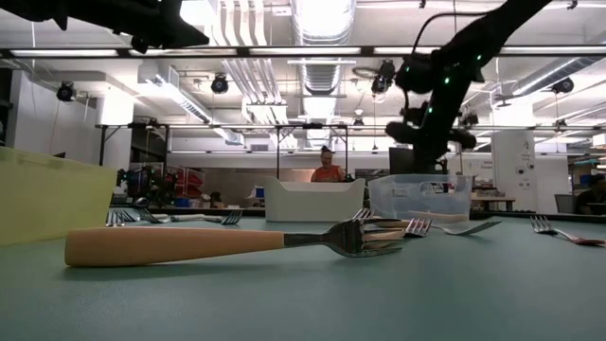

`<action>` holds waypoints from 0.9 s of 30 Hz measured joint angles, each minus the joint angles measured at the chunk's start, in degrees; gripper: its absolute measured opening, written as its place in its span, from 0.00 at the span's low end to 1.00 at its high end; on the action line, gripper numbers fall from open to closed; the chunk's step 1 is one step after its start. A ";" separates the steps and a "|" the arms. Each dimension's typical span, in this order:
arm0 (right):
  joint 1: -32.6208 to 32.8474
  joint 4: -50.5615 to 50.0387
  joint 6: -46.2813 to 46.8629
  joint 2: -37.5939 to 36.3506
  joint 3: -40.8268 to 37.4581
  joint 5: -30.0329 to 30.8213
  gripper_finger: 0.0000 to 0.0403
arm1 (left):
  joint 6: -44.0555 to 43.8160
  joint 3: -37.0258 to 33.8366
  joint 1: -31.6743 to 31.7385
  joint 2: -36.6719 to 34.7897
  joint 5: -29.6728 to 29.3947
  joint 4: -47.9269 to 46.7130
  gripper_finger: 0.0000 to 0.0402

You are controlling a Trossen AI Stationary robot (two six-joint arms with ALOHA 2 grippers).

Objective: Sort silverware by color (type)
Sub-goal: Adjust the transparent bin, then put the white fork into the white bin

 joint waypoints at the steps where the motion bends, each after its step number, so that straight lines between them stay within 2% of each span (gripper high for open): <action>1: -0.18 -0.08 0.00 0.86 0.10 0.02 0.02 | 0.15 0.00 0.00 0.00 0.00 -0.01 0.00; 4: -0.64 -0.06 0.04 3.04 0.29 0.90 0.02 | 0.68 0.00 -0.01 0.00 0.00 -0.05 0.00; 8: -1.55 -0.08 0.12 5.23 0.32 5.09 0.02 | 0.90 0.00 -0.02 0.00 0.00 -0.48 0.00; 16: -2.52 -0.56 0.26 5.83 0.34 9.95 0.02 | 1.08 0.00 -0.02 0.00 0.00 -0.48 0.00; 23: -1.00 -1.67 0.07 0.55 0.34 9.66 0.02 | 0.42 0.00 0.00 0.00 0.00 -0.47 0.00; 27: 2.50 -3.60 0.02 -5.01 0.28 9.60 0.02 | -4.14 0.00 -0.02 0.10 0.01 -0.60 0.00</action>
